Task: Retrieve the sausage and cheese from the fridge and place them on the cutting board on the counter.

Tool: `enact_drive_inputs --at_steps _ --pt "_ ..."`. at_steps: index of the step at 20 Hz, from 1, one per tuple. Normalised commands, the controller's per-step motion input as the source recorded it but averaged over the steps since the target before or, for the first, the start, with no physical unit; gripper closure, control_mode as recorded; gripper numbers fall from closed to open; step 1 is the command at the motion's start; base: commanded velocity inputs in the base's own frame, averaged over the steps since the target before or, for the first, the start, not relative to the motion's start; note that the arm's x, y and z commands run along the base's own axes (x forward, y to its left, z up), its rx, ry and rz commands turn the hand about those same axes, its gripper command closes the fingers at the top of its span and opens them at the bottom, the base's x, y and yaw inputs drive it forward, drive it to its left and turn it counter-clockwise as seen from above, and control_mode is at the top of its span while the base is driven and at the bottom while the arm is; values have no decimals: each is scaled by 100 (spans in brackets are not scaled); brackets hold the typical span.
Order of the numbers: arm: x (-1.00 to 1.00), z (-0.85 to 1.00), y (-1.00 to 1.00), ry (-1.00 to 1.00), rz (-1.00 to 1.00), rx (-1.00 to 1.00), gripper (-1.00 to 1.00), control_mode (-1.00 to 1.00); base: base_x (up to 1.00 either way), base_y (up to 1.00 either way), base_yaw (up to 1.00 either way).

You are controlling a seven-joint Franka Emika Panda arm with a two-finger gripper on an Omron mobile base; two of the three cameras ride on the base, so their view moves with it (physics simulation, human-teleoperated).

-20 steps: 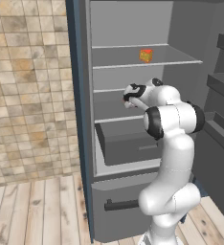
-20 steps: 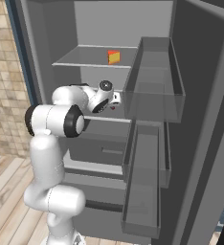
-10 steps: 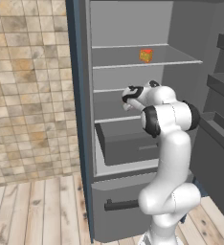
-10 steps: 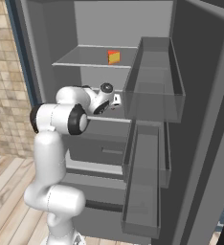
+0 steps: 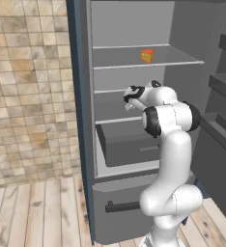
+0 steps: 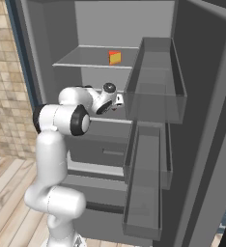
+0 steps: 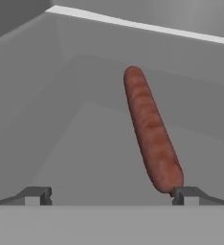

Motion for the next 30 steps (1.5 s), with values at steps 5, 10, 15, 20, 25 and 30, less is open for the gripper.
enact_drive_inputs --at_steps 5,10,15,20,25,30 --pt "0 9 -2 -3 1 -3 -100 -100 0 0 0" --pt "16 2 0 -1 0 -1 -100 -100 0 0 0" --pt "42 0 0 0 0 0 -100 -100 0 0 0" --pt "44 0 0 0 0 0 -100 -100 0 0 0" --pt "40 0 0 0 0 0 -100 -100 0 0 0" --pt "17 -12 0 0 0 0 -100 -100 0 0 0"
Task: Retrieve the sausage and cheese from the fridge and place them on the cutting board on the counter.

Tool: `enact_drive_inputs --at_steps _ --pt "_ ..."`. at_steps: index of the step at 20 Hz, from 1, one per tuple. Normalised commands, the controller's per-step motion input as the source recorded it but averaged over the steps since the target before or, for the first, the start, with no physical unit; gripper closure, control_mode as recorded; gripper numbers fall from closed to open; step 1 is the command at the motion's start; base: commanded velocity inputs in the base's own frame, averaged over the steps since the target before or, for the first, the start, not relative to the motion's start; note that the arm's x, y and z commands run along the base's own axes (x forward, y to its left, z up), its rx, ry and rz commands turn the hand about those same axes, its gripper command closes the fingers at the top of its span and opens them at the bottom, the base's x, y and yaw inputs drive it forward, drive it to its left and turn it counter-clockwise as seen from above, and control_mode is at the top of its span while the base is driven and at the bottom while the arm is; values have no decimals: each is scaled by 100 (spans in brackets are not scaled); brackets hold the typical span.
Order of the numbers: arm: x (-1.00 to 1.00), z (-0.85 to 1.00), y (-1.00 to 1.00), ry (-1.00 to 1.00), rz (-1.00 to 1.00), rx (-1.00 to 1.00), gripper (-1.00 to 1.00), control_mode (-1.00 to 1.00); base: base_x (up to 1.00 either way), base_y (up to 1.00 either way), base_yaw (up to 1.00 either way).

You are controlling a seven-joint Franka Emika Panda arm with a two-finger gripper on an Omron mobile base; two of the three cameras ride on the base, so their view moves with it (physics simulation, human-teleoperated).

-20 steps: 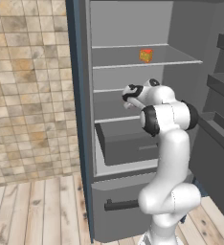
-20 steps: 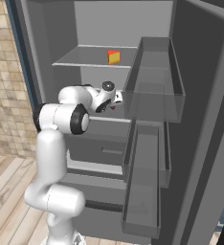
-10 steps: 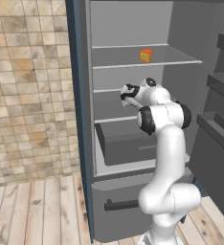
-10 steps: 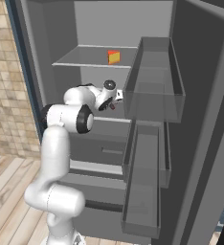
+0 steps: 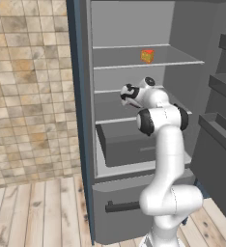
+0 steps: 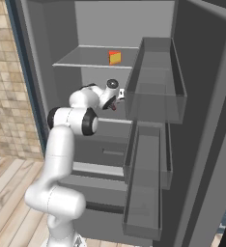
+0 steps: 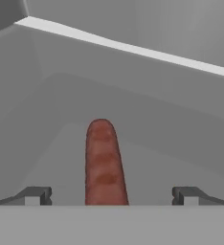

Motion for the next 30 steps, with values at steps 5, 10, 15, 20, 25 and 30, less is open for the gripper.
enact_drive_inputs --at_steps 5,10,15,20,25,30 --pt "16 -7 0 0 1 0 -100 -100 0 0 0" --pt "0 -18 0 1 1 0 -100 -100 0 0 0" --pt "0 -27 0 2 1 0 -100 -100 0 0 0" --pt "-2 -28 0 2 2 0 -100 -100 0 0 0" --pt "-23 -34 0 2 1 0 -100 -100 0 0 0" --pt "-50 -40 0 1 0 0 100 -100 0 0 0"
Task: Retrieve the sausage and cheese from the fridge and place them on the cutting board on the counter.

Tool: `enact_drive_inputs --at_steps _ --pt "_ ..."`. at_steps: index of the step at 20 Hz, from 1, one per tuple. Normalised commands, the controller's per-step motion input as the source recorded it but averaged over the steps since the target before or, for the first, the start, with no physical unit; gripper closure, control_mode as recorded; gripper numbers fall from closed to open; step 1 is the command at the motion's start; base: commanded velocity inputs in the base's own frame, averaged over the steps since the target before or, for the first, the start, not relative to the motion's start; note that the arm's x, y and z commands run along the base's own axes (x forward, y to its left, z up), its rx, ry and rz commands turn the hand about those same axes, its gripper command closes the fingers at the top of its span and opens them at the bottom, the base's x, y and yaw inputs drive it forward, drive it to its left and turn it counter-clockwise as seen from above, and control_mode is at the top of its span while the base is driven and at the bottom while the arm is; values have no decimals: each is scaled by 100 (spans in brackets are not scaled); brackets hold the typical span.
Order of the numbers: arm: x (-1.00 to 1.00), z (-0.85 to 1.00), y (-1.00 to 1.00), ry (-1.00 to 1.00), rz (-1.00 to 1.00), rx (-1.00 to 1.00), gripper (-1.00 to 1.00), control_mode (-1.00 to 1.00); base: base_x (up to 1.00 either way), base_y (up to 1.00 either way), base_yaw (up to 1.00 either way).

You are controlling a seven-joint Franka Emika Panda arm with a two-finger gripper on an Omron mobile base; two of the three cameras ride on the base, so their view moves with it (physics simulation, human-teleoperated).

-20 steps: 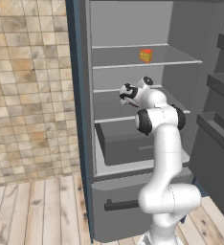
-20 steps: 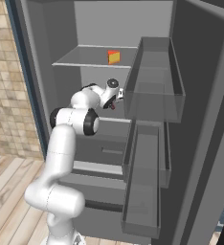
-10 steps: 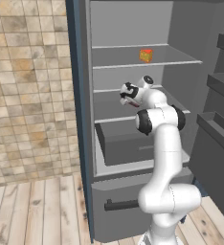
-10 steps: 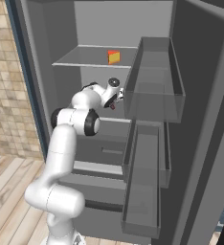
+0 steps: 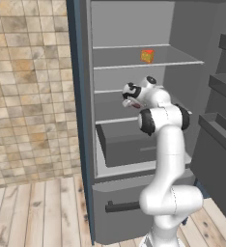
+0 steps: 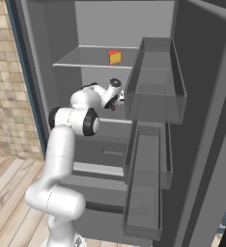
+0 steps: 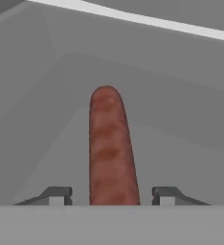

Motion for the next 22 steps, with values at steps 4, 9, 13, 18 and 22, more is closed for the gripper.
enact_drive_inputs --at_steps 4,9,13,18,22 --pt "-49 -43 0 0 0 0 100 -100 0 0 0" --pt "-35 -37 -1 0 0 0 100 -100 0 0 0" --pt "-35 -26 -3 0 0 0 100 -100 0 0 0" --pt "-94 -4 -17 0 0 0 100 -100 0 0 0" --pt "-100 9 -6 0 0 0 100 -100 0 0 0"
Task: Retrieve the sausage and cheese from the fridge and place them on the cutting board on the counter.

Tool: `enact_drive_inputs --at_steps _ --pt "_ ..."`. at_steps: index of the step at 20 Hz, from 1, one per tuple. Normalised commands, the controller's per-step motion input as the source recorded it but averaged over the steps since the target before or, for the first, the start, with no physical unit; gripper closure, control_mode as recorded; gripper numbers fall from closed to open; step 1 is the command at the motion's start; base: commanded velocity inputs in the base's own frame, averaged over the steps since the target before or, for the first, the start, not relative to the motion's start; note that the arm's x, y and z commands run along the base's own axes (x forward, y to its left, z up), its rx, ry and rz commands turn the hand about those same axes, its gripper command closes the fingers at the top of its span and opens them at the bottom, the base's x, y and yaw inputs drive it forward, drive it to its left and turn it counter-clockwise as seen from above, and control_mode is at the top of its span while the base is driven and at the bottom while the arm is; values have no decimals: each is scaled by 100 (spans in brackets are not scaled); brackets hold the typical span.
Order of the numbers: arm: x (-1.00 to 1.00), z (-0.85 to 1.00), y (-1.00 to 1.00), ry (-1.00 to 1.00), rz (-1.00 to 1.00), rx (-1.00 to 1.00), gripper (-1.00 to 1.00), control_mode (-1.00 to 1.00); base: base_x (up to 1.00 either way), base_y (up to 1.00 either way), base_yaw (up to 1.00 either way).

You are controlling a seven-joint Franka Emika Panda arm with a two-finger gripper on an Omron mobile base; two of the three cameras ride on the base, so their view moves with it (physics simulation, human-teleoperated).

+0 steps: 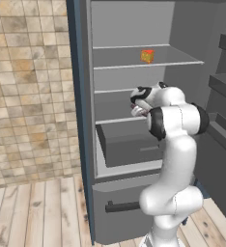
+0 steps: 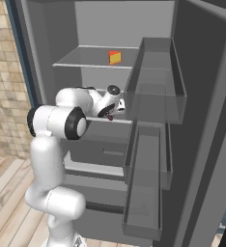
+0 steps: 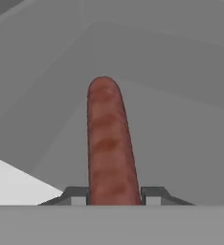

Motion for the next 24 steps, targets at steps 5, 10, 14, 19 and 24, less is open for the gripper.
enact_drive_inputs --at_steps 5,10,14,19,24 --pt "-88 64 19 0 0 0 100 -100 0 0 0" --pt "-86 94 31 0 0 0 100 -100 0 0 0" --pt "-96 89 13 4 0 0 100 -100 0 0 0" --pt "-100 67 3 4 0 0 100 -100 0 0 0" --pt "-100 25 33 0 -2 0 100 -100 0 0 0"
